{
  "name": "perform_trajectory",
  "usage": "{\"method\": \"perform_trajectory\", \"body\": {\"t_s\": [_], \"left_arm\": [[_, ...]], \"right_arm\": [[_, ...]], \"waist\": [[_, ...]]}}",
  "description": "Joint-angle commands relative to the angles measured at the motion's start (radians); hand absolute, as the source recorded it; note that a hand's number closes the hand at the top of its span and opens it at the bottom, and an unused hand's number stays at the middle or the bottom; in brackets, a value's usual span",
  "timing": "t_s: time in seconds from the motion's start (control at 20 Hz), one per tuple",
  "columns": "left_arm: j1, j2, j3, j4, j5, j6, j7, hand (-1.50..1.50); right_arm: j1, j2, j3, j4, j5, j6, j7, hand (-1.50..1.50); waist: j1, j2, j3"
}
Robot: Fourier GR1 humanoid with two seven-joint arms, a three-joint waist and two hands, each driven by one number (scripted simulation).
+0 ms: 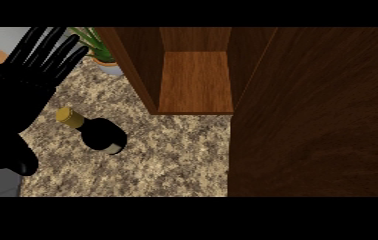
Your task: Pick up the wine, place it into the cabinet and close the cabinet
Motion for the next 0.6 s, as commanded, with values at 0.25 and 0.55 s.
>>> {"method": "perform_trajectory", "body": {"t_s": [0.25, 0.55], "left_arm": [[0.095, -0.007, 0.01, -0.114, -0.011, 0.005, 0.019, -1.5], [0.102, 0.014, 0.055, -0.016, -0.024, -0.072, -0.018, -1.5]], "right_arm": [[-0.081, 0.015, -0.034, 0.009, -0.009, -0.025, 0.075, -1.5], [-0.081, 0.036, -0.009, 0.035, 0.025, -0.003, 0.051, -1.5]], "waist": [[0.005, 0.0, 0.0], [0.003, 0.001, 0.0]]}}
